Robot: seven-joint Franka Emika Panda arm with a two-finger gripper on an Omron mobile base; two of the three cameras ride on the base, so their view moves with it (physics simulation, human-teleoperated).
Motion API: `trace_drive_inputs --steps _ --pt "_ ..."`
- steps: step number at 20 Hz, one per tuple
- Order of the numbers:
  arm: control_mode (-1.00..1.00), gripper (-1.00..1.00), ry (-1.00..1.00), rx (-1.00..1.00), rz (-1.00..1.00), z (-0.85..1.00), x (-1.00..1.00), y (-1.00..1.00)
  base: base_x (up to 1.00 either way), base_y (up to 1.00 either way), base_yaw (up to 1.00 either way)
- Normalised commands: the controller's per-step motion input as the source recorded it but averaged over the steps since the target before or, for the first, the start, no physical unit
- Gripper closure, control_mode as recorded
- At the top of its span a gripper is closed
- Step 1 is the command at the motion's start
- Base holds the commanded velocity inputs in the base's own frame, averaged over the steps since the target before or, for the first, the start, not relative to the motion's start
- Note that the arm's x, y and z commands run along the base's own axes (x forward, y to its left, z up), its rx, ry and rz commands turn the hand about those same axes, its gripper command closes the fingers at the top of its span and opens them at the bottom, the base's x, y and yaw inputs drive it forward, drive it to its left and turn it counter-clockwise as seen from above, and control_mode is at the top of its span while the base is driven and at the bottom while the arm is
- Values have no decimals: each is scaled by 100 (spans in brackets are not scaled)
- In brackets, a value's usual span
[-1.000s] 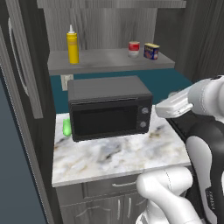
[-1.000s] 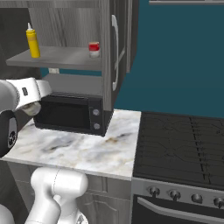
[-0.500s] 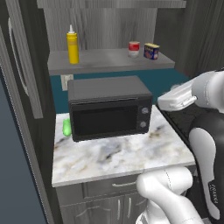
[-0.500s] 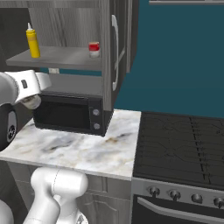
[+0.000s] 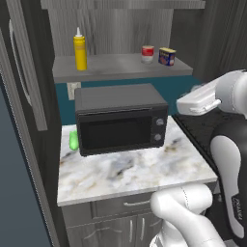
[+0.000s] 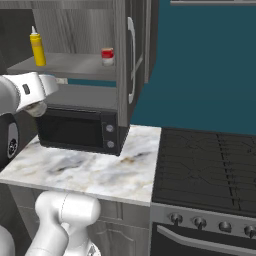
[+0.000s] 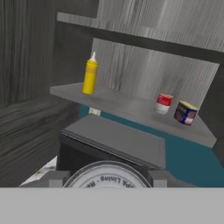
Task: Pick the cans from the counter and place them in their designated side in the cabinet.
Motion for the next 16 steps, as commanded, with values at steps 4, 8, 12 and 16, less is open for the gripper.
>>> trace_drive_inputs --steps 4,8,12,16 --pt "-100 100 -4 0 0 15 6 -6 0 0 0" --pt "-100 100 -1 0 0 15 11 -9 0 0 0" --pt "-100 100 0 0 0 12 17 -7 0 0 0" --pt "-100 100 0 0 0 12 19 -8 0 0 0"
